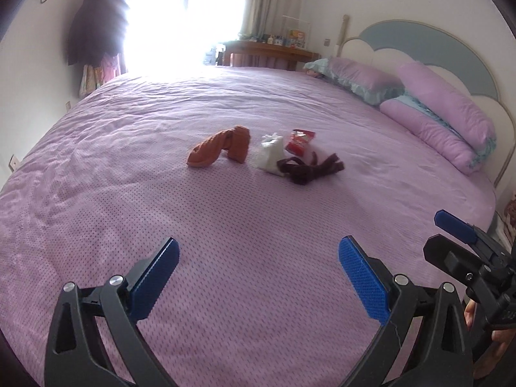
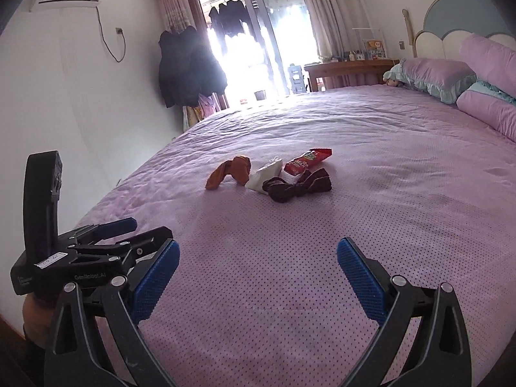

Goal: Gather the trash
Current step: 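Return both tools to the bed toward the orange sock and dark cloth, then grasp the dark red cloth with the right tool while the left tool grasps the orange sock, then carry the sock and cloth to the yellow bin and open both tools, then return both tools to the bed toward the white mask and candy wrapper, then grasp the white mask with the left tool while the right tool grasps the red Milk Candy wrapper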

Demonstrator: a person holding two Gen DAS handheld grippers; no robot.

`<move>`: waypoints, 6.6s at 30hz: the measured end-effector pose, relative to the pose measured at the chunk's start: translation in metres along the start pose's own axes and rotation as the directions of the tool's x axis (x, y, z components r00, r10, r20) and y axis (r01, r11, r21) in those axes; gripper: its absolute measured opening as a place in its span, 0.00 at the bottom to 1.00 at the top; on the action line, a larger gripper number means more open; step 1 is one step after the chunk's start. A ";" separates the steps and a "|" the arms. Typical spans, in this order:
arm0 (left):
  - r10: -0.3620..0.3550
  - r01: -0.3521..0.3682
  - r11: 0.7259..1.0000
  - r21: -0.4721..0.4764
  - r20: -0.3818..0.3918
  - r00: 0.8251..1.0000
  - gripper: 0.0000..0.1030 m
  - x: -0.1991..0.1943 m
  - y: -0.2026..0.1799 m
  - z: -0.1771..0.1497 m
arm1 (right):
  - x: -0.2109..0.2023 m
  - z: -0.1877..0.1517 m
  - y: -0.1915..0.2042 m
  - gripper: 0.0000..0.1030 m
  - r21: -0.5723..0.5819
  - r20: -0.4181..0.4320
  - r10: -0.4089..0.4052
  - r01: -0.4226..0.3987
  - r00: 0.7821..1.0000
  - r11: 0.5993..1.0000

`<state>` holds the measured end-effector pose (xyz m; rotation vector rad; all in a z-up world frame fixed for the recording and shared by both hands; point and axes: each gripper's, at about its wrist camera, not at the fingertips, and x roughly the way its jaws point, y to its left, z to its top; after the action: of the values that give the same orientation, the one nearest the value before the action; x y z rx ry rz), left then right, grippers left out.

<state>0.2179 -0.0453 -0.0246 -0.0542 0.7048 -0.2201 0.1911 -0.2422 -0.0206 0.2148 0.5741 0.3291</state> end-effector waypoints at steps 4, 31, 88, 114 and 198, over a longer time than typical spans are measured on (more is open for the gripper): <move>0.006 -0.006 1.000 -0.021 -0.015 1.000 0.96 0.025 0.013 0.013 | 0.036 0.011 -0.009 0.92 -0.016 -0.047 -0.035 0.035 0.998 0.999; -0.048 0.040 0.993 -0.114 -0.071 0.996 0.96 0.087 0.047 0.028 | 0.190 0.057 -0.046 0.46 -0.038 -0.282 -0.133 0.127 0.950 0.991; -0.306 0.310 0.950 0.039 -0.082 0.948 0.27 0.034 -0.021 0.021 | 0.015 0.027 -0.004 0.31 -0.151 -0.125 0.049 -0.068 0.991 0.986; -0.611 0.774 0.615 0.149 -0.530 0.588 0.27 -0.014 -0.290 -0.197 | -0.258 -0.243 -0.151 0.32 0.287 -0.272 -0.393 0.464 0.879 0.838; 0.017 -0.019 1.000 -0.012 -0.172 0.985 0.55 0.202 -0.007 0.103 | 0.067 0.061 -0.084 0.92 0.025 -0.015 0.004 -0.004 1.000 1.000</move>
<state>0.4329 -0.0987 -0.0740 -0.0423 0.8786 -0.2040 0.2989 -0.3025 -0.0282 0.2379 0.5927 0.3278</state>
